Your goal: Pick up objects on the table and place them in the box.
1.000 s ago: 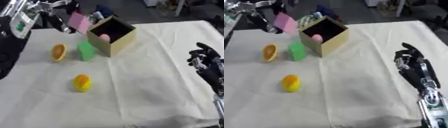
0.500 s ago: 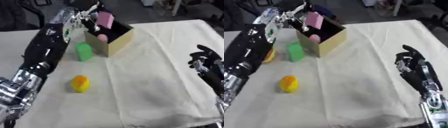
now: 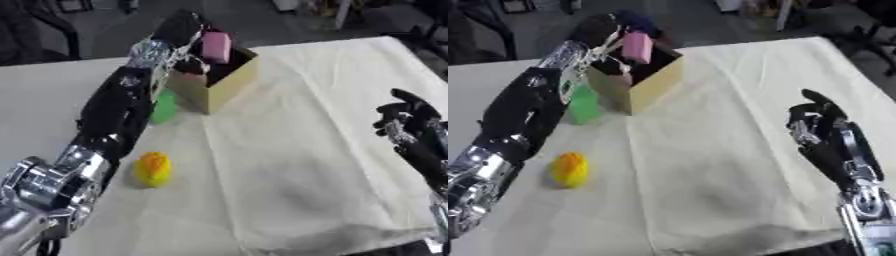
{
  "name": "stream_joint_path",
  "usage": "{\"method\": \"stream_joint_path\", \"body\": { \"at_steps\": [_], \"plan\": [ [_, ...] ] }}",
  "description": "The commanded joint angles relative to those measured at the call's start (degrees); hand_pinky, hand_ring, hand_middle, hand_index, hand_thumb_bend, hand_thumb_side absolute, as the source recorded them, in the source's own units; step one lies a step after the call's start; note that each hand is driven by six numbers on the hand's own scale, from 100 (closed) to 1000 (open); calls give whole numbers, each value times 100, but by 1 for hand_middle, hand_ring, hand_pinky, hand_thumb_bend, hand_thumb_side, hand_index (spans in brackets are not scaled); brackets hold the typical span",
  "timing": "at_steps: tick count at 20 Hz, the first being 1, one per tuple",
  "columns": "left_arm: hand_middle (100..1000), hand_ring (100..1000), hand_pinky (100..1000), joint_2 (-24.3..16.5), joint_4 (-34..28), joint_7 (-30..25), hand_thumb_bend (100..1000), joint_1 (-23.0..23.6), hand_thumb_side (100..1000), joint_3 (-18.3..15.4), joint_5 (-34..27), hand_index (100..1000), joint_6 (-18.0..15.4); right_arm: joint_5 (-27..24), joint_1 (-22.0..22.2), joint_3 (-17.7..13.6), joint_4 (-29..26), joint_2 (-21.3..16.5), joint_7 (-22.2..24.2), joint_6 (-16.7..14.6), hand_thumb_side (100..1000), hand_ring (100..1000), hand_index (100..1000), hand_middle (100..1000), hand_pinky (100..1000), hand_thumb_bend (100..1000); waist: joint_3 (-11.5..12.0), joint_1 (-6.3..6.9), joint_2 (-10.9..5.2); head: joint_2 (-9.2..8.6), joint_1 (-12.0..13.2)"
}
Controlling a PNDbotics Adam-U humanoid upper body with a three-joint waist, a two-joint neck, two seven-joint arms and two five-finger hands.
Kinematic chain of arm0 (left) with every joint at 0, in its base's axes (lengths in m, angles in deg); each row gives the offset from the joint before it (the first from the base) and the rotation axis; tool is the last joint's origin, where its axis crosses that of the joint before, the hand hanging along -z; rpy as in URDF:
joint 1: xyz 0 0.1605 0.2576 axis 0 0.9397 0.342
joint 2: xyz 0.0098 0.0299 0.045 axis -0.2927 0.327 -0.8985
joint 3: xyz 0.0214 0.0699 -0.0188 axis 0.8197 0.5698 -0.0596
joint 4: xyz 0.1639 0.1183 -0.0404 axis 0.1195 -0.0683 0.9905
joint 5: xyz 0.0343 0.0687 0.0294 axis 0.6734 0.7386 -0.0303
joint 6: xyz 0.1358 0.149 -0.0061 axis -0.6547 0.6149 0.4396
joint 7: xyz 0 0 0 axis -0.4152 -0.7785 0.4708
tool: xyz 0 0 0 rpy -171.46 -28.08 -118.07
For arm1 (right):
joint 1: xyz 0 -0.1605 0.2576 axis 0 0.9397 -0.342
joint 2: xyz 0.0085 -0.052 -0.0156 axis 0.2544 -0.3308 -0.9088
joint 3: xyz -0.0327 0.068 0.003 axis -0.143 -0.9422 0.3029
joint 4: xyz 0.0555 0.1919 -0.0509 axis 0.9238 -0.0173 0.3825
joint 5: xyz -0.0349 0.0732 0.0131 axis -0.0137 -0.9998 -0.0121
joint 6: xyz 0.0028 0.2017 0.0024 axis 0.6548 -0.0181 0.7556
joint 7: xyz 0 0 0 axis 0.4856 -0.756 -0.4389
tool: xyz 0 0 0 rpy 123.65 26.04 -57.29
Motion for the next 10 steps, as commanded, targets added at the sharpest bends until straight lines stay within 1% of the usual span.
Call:
{"method": "stream_joint_path", "body": {
  "at_steps": [1,3,5,8,10],
  "plan": [
    [699,711,756,-58,-110,112,410,-113,275,-18,-47,824,144,-4,-81,-4,-56,-43,23,-11,534,605,910,667,585,100,-5,-40,-15,-15,-72],
    [743,740,779,-66,-119,109,423,-107,313,4,-49,864,302,-2,-78,-5,-53,-43,26,-12,533,605,910,667,585,100,-7,-39,-21,-15,-131],
    [760,747,783,-77,-121,88,425,-104,331,4,12,886,537,-1,-80,-2,-53,-40,31,-15,532,605,910,667,585,100,-15,-38,-24,-15,-195],
    [769,745,780,-99,-69,116,411,-89,361,-63,54,895,966,1,-74,-5,-48,-44,35,-15,532,605,910,667,585,100,-37,-38,-26,-15,-266],
    [789,747,781,-126,-37,161,413,-80,406,-102,13,907,1154,-1,-68,-14,-45,-52,28,-14,533,605,909,667,585,100,-50,-32,-26,-15,-304]
  ]
}}
